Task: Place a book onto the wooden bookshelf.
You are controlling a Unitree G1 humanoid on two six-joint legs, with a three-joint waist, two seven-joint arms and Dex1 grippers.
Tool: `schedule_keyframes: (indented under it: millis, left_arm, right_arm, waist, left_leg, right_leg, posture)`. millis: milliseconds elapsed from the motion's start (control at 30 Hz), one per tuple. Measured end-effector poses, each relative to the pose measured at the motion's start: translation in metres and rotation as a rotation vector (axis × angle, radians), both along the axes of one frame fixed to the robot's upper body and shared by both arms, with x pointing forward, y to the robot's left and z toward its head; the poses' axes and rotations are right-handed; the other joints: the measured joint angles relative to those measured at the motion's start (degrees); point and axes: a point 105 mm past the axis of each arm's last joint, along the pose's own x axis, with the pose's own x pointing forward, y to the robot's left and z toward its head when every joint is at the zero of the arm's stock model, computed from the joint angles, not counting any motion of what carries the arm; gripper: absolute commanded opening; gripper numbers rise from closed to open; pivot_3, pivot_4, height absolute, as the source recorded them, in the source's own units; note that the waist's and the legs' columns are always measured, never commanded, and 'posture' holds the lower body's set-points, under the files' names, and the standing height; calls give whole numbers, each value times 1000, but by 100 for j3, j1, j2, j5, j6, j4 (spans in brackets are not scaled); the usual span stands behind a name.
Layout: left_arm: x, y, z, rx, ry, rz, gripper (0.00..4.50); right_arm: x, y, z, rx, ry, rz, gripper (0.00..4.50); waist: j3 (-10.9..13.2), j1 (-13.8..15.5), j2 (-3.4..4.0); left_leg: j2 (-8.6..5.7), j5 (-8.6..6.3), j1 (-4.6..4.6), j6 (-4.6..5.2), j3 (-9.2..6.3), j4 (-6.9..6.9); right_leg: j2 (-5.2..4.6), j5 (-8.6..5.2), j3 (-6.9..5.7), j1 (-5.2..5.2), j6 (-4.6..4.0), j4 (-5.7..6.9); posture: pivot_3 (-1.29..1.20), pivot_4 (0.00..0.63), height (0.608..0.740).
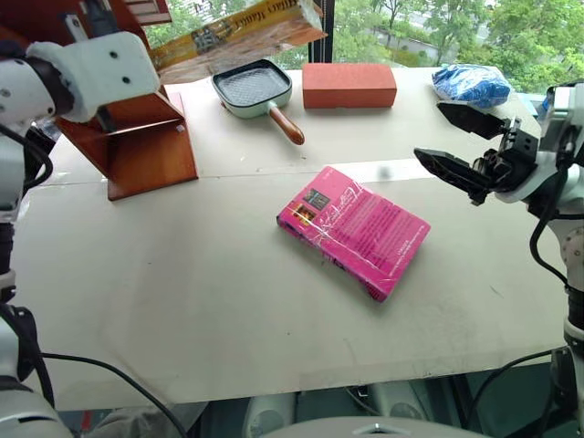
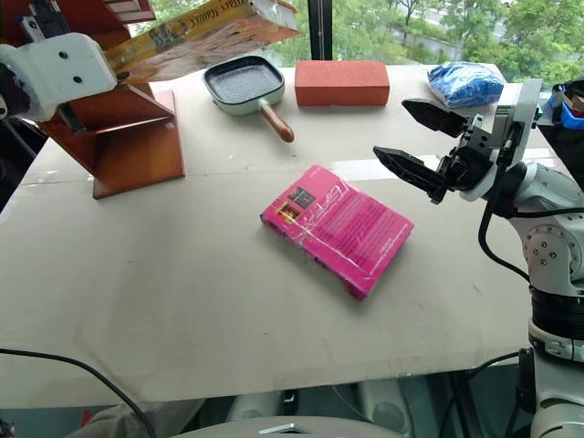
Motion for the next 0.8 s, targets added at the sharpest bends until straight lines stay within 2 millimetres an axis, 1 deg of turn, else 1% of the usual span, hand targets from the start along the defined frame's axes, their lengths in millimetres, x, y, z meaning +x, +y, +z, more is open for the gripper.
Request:
schedule_keyframes:
  millis: [67,133,200,267,333,433,500,633,800]
  left_arm:
    - [1,11,8,51,-35,54,449]
    - [0,29,14,99,-57,133,449]
    - [-3,46,14,131,-44,209,449]
    - [-5,61,9,151,-11,277,449]
    - [-8,75,-1,168,34,341,449]
    - [-13,92,-8,189,72,419,449]
    - [-16,98,-7,193,75,455,449]
    - [-19,105,-8,192,76,492,449]
    - [-19,110,-21,192,113,516,449]
  right_arm:
    - [-2,-1,2,2,-12,-3,4500]
    - [-2,-2,2,3,-11,-10,4500]
    - [-1,-3,1,3,-7,-15,4500]
    - [-1,-3,1,5,-8,-22,4500]
    - [0,-4,1,5,-8,-29,4500]
    - [1,-4,2,2,-11,-37,4500]
    - [0,-3,2,9,-13,-31,4500]
    - [0,0,7,28,-27,-15,4500]
    - [0,3,15,41,-51,-9,4500]
  waist:
    - [0,-10,0]
    - [0,-14,0]
    - [0,-15,0]
    - [0,-11,0]
    - [0,-5,0]
    - [0,-2,-1]
    - [0,-1,-1]
    - [0,1,-1]
    - [0,-5,-1]
  left_leg:
    - [0,0,0,0,-1,1]
    - [0,0,3,0,0,1]
    - [0,0,3,0,0,2]
    - [1,0,3,0,0,3]
    - [1,0,2,0,0,5]
    - [1,0,0,0,-2,7]
    - [1,0,-2,0,-3,9]
    - [1,0,-2,0,-3,11]
    - [2,0,-2,0,-3,15]
  right_leg:
    - [2,0,0,0,0,0]
    - [2,0,1,1,0,3]
    - [3,0,0,1,0,4]
    - [3,-1,0,1,0,4]
    - [2,0,-1,2,0,4]
    - [1,-1,-3,2,0,4]
    - [1,0,-5,2,0,4]
    - [1,0,-5,2,0,7]
    - [0,0,-5,1,0,10]
  posture:
    - [0,150,740]
    - [0,150,740]
    - [0,150,740]
    - [0,150,740]
    - [0,150,740]
    - [0,150,740]
    - [0,150,740]
    - [0,150,740]
    - [0,150,740]
